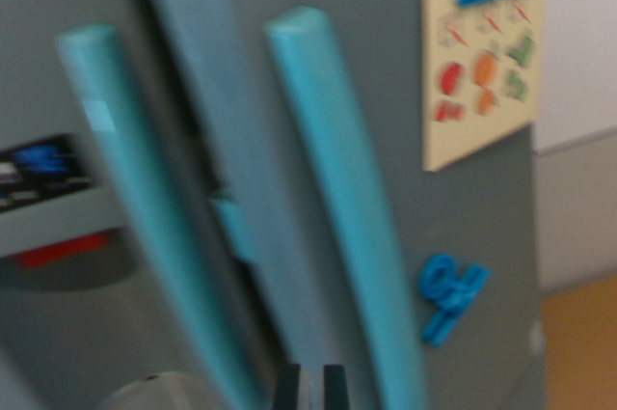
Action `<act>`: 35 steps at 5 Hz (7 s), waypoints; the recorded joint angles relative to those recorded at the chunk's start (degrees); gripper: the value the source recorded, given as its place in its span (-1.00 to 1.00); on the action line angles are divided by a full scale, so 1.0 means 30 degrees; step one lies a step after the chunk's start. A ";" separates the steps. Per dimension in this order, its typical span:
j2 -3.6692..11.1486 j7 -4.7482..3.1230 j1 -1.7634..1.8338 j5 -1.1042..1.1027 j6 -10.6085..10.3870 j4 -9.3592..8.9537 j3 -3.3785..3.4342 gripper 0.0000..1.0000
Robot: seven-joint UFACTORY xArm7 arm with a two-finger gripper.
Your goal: Close fridge door
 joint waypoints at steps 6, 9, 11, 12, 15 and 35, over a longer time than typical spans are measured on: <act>0.5622 0.0000 0.0000 0.0000 -0.0001 0.3447 -0.0645 1.00; 0.7184 0.0000 0.0000 0.0000 -0.0002 0.4768 -0.0651 1.00; 0.8161 0.0000 0.0007 0.0000 -0.0003 0.5307 -0.0593 1.00; 0.8921 0.0000 0.0015 0.0000 -0.0004 0.5619 -0.0316 1.00; 0.9666 0.0000 0.0016 0.0000 -0.0005 0.6096 0.0004 1.00; 1.2489 0.0000 0.0010 0.0000 -0.0005 0.8626 0.1184 1.00</act>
